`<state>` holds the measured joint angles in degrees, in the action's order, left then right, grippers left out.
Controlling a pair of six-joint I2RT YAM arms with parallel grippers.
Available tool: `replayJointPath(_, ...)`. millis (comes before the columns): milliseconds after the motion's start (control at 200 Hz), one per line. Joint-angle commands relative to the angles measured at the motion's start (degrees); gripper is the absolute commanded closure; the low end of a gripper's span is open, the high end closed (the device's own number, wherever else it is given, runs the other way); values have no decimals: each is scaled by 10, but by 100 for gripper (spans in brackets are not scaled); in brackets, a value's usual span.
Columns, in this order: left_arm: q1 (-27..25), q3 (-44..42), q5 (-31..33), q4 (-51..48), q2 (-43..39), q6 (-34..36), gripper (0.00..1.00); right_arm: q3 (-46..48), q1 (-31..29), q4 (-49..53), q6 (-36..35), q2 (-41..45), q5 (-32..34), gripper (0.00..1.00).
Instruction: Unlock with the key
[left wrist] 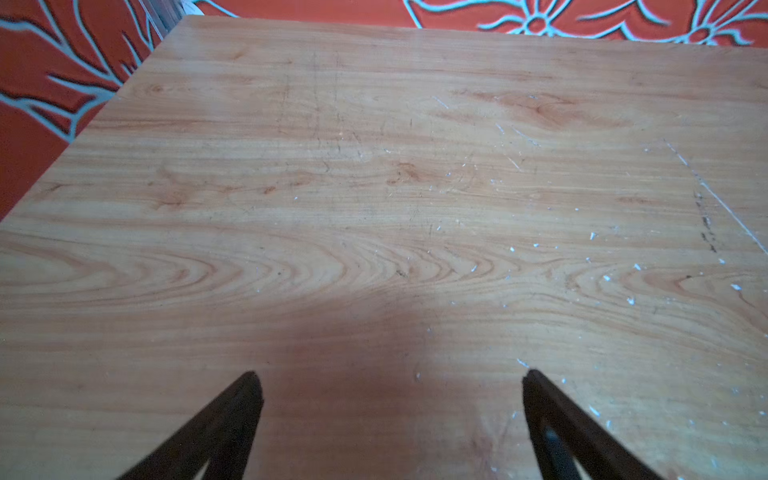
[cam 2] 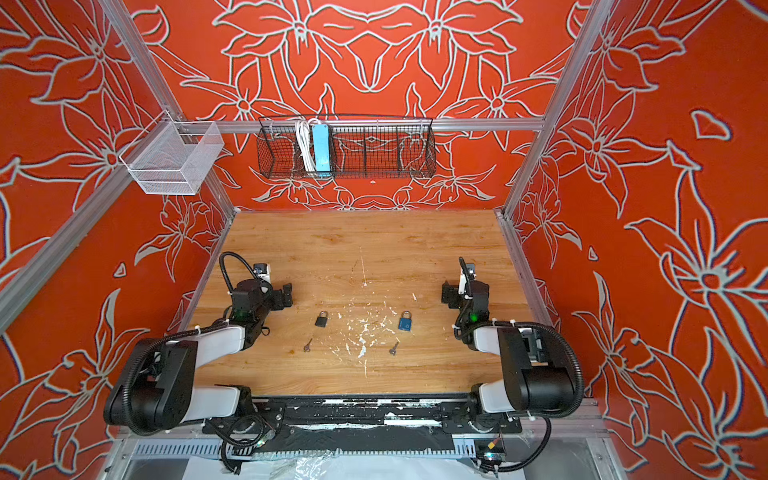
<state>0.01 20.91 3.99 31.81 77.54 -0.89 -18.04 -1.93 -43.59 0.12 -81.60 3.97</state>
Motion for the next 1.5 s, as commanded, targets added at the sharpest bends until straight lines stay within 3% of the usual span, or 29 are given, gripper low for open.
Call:
replayJointPath(0, 3, 11, 4, 2, 3, 4, 3, -10, 1, -8, -12, 7, -7, 3)
replayJointPath(1386, 3, 16, -5, -14, -11, 7, 3, -6, 1, -16, -12, 11, -11, 3)
replayJointPath(1496, 3, 18, -5, -31, -29, 7, 3, -12, 1, 22, -11, 41, -9, 3)
